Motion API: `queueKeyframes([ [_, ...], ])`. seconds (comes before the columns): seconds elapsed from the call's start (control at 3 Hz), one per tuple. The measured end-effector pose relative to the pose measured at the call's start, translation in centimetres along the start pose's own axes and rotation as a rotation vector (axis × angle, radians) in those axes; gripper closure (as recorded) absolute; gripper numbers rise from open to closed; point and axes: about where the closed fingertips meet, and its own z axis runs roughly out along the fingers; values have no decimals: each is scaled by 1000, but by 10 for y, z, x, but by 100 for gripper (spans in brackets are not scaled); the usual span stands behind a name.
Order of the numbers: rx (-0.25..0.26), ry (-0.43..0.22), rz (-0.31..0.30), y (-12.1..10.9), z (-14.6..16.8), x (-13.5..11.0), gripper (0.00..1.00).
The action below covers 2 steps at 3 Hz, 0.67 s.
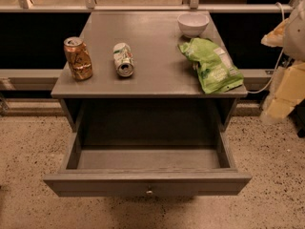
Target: Place green rice chip bag into top drawer
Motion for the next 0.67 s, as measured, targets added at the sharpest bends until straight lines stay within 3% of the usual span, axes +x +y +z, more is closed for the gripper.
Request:
queueKeyframes([
  [0.33, 0, 0, 0, 0, 0, 0, 0],
  [0.67, 26, -23, 79, -29, 9, -3, 0],
])
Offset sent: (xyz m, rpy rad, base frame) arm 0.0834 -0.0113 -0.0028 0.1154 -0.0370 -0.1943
